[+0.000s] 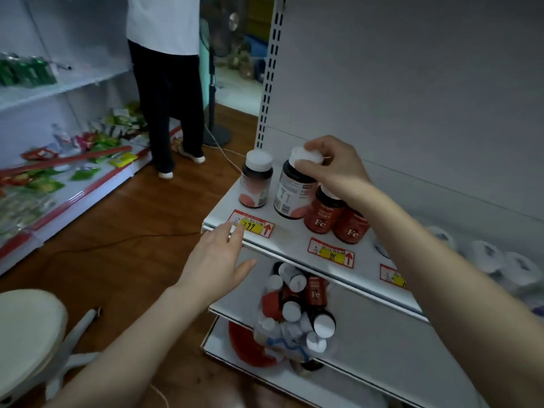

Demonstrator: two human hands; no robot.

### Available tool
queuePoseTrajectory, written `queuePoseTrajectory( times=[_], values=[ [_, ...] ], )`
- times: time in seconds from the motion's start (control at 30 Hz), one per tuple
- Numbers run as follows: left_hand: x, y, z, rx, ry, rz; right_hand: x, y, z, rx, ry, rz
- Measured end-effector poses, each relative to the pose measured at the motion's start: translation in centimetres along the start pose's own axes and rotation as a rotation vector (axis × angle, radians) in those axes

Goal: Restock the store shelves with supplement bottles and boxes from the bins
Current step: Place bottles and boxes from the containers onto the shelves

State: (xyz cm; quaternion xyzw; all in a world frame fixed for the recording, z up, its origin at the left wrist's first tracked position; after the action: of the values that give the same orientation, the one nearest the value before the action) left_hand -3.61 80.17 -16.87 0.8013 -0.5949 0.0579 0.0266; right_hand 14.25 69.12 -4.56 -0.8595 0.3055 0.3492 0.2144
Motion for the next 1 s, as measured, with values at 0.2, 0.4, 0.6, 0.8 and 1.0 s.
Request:
queuePoseTrajectory(
  times=[0.2, 0.4, 0.6, 0.8, 1.0],
  values=[
    [-3.1, -1.1, 1.1, 0.005, 0.031, 0.036, 0.6, -2.1, 2.5, 0.021, 0.061, 0.115],
    [-3.9, -1.9, 2.9, -0.035, 0.062, 0.042, 2.0, -2.9, 4.5, 0.115, 0.117, 0.220],
    [-4.3, -2.8, 4.1, -0.009, 0.046, 0.051, 2.9, -3.5, 5.8, 0.133, 0.091, 0.251],
    [-4.5, -3.1, 4.8, -0.006, 0.080, 0.058, 3.3, -3.7, 6.6, 0.139, 0.077, 0.265],
    [-4.5, -3.2, 5.0, 0.009, 0.090, 0.057, 3.2, -3.8, 6.7, 0.089, 0.137, 0.264]
  ],
)
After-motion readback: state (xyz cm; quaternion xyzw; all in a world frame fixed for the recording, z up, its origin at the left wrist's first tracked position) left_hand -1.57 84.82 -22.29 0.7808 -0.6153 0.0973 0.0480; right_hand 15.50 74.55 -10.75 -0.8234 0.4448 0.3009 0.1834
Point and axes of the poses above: each hand's wrist, its own y-axis away from the middle knuckle, its own z-axis out of the palm, x = y × z, the point moved 1 cm from there along -y, towards the middle knuckle, and after that the axes turned 11 degrees about -x, right-handed, at the moved point
